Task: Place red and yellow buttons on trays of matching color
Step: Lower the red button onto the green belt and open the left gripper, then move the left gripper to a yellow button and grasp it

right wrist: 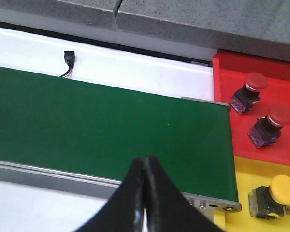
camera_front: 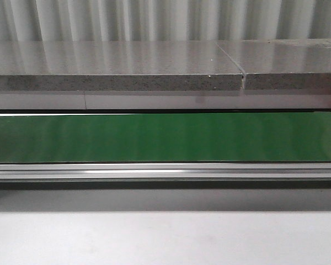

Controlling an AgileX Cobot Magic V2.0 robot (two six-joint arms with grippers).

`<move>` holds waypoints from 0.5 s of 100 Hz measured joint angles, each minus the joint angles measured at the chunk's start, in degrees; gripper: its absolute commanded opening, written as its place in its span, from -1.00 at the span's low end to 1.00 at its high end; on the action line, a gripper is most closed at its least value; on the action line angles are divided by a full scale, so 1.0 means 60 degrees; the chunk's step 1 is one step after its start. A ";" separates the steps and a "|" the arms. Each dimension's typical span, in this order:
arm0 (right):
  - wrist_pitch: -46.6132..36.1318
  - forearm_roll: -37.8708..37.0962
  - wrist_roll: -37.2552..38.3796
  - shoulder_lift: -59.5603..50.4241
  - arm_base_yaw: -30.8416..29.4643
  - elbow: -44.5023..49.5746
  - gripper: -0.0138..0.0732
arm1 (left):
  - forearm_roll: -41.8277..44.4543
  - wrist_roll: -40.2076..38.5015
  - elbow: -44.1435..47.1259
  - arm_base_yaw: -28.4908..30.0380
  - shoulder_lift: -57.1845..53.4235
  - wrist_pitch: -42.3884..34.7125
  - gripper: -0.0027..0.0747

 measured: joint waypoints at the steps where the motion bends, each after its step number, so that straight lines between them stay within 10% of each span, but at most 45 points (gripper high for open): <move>1: 0.0000 0.0000 0.0000 0.0000 0.0000 0.0000 -0.84 | 0.0008 0.0001 0.0033 0.0116 0.0000 -0.0028 0.76; 50: 0.0000 0.0000 0.0000 0.0000 0.0000 0.0000 -0.84 | -0.0096 -0.0072 0.0484 0.3046 0.1648 -0.0671 0.75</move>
